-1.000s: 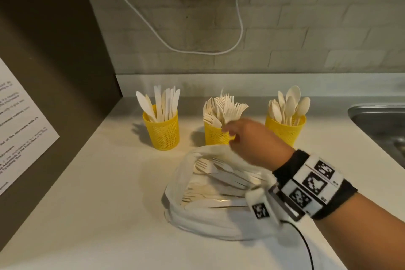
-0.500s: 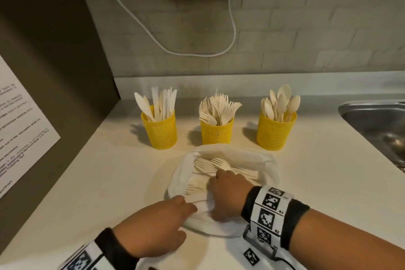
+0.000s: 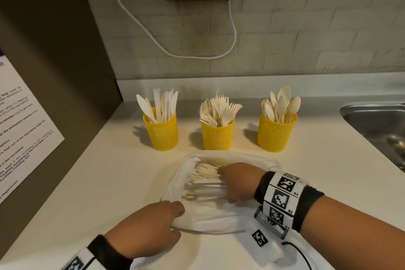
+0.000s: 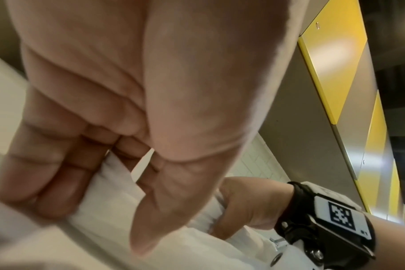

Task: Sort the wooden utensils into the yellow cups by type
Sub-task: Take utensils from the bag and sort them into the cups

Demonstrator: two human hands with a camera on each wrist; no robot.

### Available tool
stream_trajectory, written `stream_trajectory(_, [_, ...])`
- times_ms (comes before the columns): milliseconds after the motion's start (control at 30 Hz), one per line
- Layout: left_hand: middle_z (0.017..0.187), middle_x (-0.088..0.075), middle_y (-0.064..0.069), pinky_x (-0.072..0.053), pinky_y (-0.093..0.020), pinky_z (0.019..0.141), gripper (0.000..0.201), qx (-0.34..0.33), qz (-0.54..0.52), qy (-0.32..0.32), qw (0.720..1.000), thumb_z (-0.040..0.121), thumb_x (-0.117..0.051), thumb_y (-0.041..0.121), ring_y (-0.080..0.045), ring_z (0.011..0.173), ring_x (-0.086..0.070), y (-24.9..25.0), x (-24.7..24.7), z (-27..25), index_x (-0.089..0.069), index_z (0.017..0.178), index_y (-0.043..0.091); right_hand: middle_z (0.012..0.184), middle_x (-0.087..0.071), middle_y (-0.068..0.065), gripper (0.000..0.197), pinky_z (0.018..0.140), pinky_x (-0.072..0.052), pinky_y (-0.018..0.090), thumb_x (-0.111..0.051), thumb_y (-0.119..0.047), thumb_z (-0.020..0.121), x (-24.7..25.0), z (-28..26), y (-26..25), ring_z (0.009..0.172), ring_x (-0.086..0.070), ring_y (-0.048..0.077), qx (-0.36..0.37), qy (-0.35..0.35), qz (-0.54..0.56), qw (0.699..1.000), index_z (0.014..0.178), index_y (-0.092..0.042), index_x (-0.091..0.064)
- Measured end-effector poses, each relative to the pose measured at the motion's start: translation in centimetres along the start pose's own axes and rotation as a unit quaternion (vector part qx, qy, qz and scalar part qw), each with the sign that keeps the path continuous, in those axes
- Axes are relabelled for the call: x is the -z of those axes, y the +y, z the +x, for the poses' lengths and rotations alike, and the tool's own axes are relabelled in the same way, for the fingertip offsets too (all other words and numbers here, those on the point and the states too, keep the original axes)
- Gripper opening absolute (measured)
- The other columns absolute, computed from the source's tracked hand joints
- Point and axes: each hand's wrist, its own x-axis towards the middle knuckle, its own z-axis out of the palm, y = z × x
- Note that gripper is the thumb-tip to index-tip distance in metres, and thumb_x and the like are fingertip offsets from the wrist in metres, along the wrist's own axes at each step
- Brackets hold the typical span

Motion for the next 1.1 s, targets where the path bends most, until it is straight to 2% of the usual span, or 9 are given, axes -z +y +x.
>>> stream_trajectory(133, [0.116,-0.057,0.009,-0.037,-0.019,0.075,0.065,0.015,-0.038,0.022,0.999,0.084,-0.049,0.036,-0.01,0.095,-0.051,-0.2,-0.3,0.6,-0.022,0.143,0.032,0.117,-0.06,0.01,0.058,0.074,-0.04,0.027,-0.066,-0.026,0.08,1.3,-0.8,0.7,0.102,-0.056,0.029,0.023,0.041,0.046,0.998,0.131,-0.014,-0.04])
stream_trajectory(267, [0.123,-0.056,0.009,-0.04,-0.018,0.083,0.057,0.013,-0.042,0.031,0.999,0.085,-0.05,0.038,-0.01,0.106,-0.053,-0.1,-0.7,0.8,-0.033,0.139,0.033,0.082,-0.051,-0.003,0.043,0.053,-0.035,0.022,-0.067,-0.02,0.076,2.5,-1.8,1.6,0.077,-0.05,0.021,0.034,0.153,0.183,0.97,0.109,-0.018,-0.039])
stream_trajectory(400, [0.123,-0.056,0.009,-0.041,-0.019,0.09,0.048,0.015,-0.031,0.041,0.999,0.085,-0.049,0.039,-0.01,0.11,-0.053,0.1,-1.3,1.0,-0.042,0.132,0.034,0.097,-0.059,-0.004,0.062,0.072,-0.054,0.027,-0.072,-0.01,0.073,2.3,-2.3,2.0,0.088,-0.06,0.016,0.058,0.316,0.47,0.822,0.123,-0.025,-0.038])
stream_trajectory(467, [0.121,-0.056,0.009,-0.042,-0.02,0.089,0.046,0.013,-0.031,0.046,0.998,0.085,-0.049,0.039,-0.009,0.109,-0.054,0.1,-1.5,1.1,-0.043,0.13,0.035,0.101,-0.059,-0.006,0.064,0.081,-0.054,0.031,-0.074,-0.004,0.072,1.6,-2.2,1.8,0.094,-0.06,0.014,0.07,0.373,0.569,0.73,0.119,-0.031,-0.041])
stream_trajectory(533, [0.122,-0.056,0.009,-0.04,-0.018,0.087,0.047,0.012,-0.028,0.051,0.998,0.085,-0.049,0.04,-0.009,0.11,-0.053,0.1,-1.6,1.1,-0.043,0.131,0.035,0.105,-0.059,-0.006,0.062,0.084,-0.053,0.029,-0.076,-0.004,0.071,0.7,-1.8,1.6,0.097,-0.06,0.011,0.069,0.396,0.613,0.68,0.109,-0.039,-0.042])
stream_trajectory(600, [0.123,-0.055,0.01,-0.037,-0.016,0.086,0.047,0.01,-0.024,0.055,0.998,0.086,-0.049,0.039,-0.009,0.112,-0.053,0.3,-1.7,1.1,-0.043,0.132,0.035,0.105,-0.06,-0.006,0.058,0.083,-0.052,0.026,-0.077,-0.006,0.07,-0.5,-1.3,1.4,0.096,-0.061,0.008,0.056,0.386,0.621,0.68,0.106,-0.038,-0.044])
stream_trajectory(733, [0.111,-0.048,0.013,-0.033,-0.016,0.079,0.045,0.007,-0.025,0.053,0.998,0.086,-0.049,0.04,-0.01,0.112,-0.053,0.7,-1.7,0.9,-0.044,0.131,0.035,0.087,-0.065,-0.009,0.039,0.07,-0.048,0.02,-0.075,-0.011,0.073,-3.3,-0.3,1.4,0.079,-0.063,0.001,0.033,0.327,0.57,0.753,0.107,-0.018,-0.058])
stream_trajectory(867, [0.123,-0.045,0.012,-0.038,-0.018,0.085,0.043,-0.007,-0.03,0.071,0.997,0.086,-0.051,0.04,-0.01,0.109,-0.054,1.1,-0.3,0.3,-0.046,0.128,0.036,0.074,-0.062,-0.008,0.022,0.063,-0.046,0.014,-0.072,-0.009,0.074,-3.6,0.0,1.9,0.071,-0.06,0.005,0.038,0.271,0.527,0.805,0.087,-0.023,-0.062])
stream_trajectory(1100, [0.101,-0.06,0.014,-0.043,-0.015,0.07,0.031,-0.026,-0.226,0.22,0.949,0.085,-0.061,0.037,0.0,0.077,-0.054,4.7,5.6,1.7,-0.058,0.115,0.033,0.081,-0.059,0.004,0.029,0.071,-0.053,0.032,-0.065,0.004,0.074,0.5,0.3,1.6,0.08,-0.061,0.022,0.053,0.289,0.624,0.724,0.09,-0.019,-0.057])
